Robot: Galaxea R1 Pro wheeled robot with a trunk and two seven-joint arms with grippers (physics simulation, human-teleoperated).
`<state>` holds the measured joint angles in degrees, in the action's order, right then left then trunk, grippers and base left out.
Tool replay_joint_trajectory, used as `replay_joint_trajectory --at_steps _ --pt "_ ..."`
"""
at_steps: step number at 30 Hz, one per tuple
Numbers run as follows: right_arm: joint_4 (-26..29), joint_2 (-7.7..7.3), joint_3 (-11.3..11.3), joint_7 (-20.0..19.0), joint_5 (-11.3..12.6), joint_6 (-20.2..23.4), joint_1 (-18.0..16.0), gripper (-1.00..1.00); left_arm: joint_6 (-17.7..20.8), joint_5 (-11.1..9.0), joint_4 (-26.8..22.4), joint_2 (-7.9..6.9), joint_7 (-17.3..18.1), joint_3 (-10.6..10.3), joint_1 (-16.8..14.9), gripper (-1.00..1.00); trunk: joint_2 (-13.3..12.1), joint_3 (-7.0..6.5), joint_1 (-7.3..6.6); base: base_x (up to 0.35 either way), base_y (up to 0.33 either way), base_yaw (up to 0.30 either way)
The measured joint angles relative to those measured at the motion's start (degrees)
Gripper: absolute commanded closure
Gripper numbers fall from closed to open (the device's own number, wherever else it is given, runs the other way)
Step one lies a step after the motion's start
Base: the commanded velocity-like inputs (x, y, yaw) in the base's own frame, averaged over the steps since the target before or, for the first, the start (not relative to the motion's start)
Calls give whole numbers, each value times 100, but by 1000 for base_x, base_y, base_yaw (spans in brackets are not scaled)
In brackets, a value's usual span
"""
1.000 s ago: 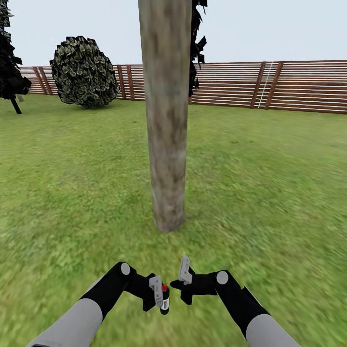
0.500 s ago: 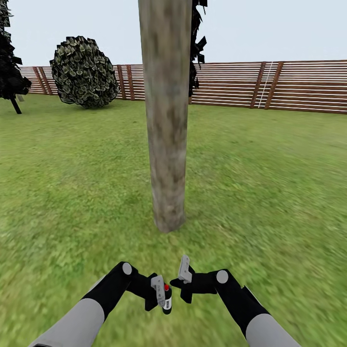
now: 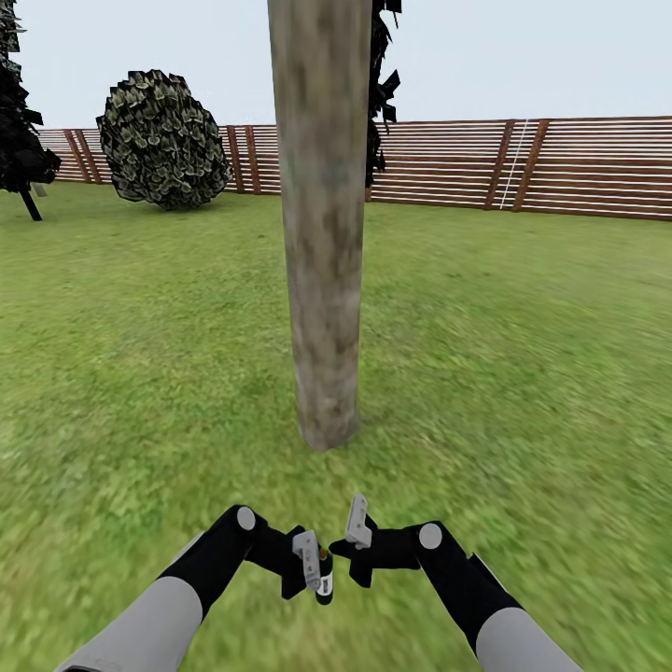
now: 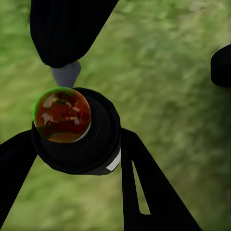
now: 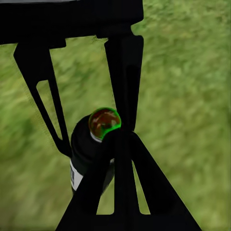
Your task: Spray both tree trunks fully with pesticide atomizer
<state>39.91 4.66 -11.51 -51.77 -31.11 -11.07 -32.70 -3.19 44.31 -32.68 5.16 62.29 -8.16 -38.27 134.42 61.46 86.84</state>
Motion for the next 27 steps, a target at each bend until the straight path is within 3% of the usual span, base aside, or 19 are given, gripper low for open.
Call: replay_joint_trajectory --at_steps 15,20,22,27 --pt "-3 0 0 0 0 0 0 100 -8 21 44 -13 -10 0 12 100 0 0 0 0 0 0" --pt "-1 0 0 0 0 0 0 100 -9 80 92 -76 -203 -31 29 100 0 0 0 0 0 0" --pt "-1 -2 0 0 0 -3 0 100 -5 94 97 -123 -229 -39 45 100 0 0 0 0 0 0" --pt "-8 -7 3 0 0 -1 0 100 -5 106 97 -488 -251 -41 75 100 0 0 0 0 0 0"
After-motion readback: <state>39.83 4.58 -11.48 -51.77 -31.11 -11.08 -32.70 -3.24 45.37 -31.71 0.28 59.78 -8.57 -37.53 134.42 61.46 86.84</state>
